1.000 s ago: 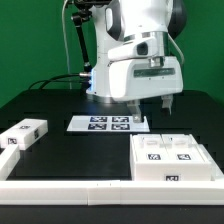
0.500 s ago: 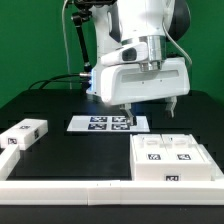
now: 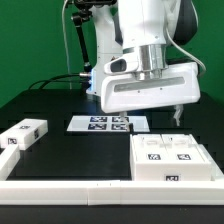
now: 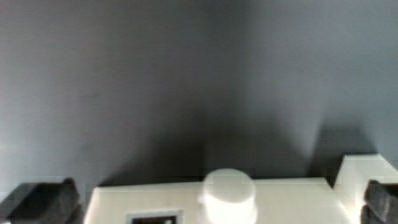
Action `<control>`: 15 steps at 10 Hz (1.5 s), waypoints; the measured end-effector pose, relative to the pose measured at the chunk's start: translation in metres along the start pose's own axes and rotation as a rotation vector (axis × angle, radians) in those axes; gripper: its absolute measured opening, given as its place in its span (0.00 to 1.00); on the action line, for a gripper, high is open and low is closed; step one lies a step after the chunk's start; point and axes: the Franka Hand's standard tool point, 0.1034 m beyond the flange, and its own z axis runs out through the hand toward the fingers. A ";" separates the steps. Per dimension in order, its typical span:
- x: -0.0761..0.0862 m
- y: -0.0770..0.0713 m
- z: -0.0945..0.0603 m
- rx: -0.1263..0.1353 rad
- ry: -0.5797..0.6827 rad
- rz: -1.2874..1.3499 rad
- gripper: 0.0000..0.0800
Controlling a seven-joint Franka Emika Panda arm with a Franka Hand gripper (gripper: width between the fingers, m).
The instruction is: Assemble cabinet
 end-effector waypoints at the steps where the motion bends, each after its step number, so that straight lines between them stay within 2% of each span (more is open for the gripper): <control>1: 0.001 -0.001 0.006 0.003 0.001 -0.002 1.00; 5: 0.005 0.001 0.035 0.011 0.022 -0.033 1.00; 7: 0.020 0.007 0.041 0.009 0.057 -0.068 1.00; 9: 0.020 0.006 0.042 0.009 0.056 -0.070 0.99; 11: 0.019 0.006 0.042 0.009 0.055 -0.074 0.56; 12: 0.019 0.006 0.042 0.009 0.055 -0.076 0.56; 13: 0.019 0.007 0.042 0.009 0.054 -0.082 0.31; 14: 0.018 0.008 0.042 0.008 0.053 -0.090 0.31; 15: 0.017 0.009 0.042 0.007 0.051 -0.095 0.06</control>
Offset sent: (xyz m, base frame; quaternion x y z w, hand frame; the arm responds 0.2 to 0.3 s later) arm 0.0152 0.0052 -0.0262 -0.0080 0.0395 -0.0058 0.9992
